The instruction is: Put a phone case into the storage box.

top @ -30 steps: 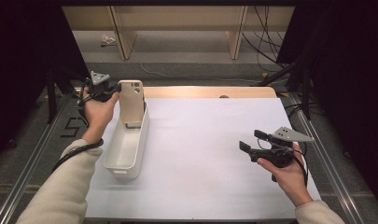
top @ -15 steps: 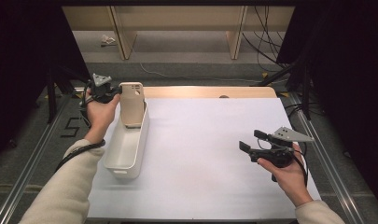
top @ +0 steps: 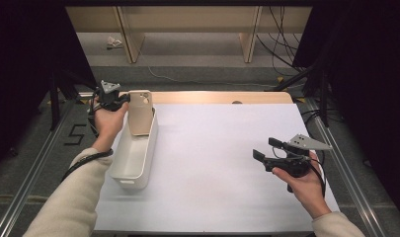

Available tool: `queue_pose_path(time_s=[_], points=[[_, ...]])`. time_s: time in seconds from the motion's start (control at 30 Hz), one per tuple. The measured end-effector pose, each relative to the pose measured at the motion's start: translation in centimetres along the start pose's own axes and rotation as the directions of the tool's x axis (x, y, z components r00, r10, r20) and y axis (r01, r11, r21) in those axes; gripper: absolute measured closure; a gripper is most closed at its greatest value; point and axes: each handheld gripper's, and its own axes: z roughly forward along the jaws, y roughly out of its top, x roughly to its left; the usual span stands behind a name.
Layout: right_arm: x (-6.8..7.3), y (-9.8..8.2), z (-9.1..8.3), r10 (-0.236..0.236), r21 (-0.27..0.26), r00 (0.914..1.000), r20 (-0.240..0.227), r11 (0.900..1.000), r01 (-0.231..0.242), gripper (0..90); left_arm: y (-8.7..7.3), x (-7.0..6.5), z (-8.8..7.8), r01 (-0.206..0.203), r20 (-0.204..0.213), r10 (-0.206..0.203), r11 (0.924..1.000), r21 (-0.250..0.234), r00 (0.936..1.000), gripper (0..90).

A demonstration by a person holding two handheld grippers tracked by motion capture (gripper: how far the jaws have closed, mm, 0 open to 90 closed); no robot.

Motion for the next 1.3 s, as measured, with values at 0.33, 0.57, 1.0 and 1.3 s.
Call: queue_pose_path(time_s=[0.33, 0.57, 1.0, 1.3], points=[[0.0, 0.0, 0.0, 0.0, -0.002, 1.0, 0.002, 1.0, 0.0, 20.8, -0.4, -0.1, 0.7, -0.012, -0.017, 0.013, 0.9998, 0.017, 0.9998, 83.4], [0.0, 0.0, 0.0, 0.0, -0.003, 1.0, 0.002, 1.0, 0.0, 20.7, -0.8, 0.1, 1.0, -0.007, -0.04, 0.008, 0.9994, 0.033, 0.9992, 79.2], [0.0, 0.0, 0.0, -0.002, -0.001, 1.0, 0.003, 1.0, 0.002, 20.7, -1.5, 0.7, 0.9, -0.008, -0.045, 0.01, 0.9983, 0.058, 0.9989, 71.9], [0.0, 0.0, 0.0, -0.001, -0.001, 1.0, 0.004, 1.0, 0.001, 20.6, -1.7, 0.4, 0.4, -0.015, -0.03, 0.017, 0.9984, 0.054, 0.9994, 61.6]])
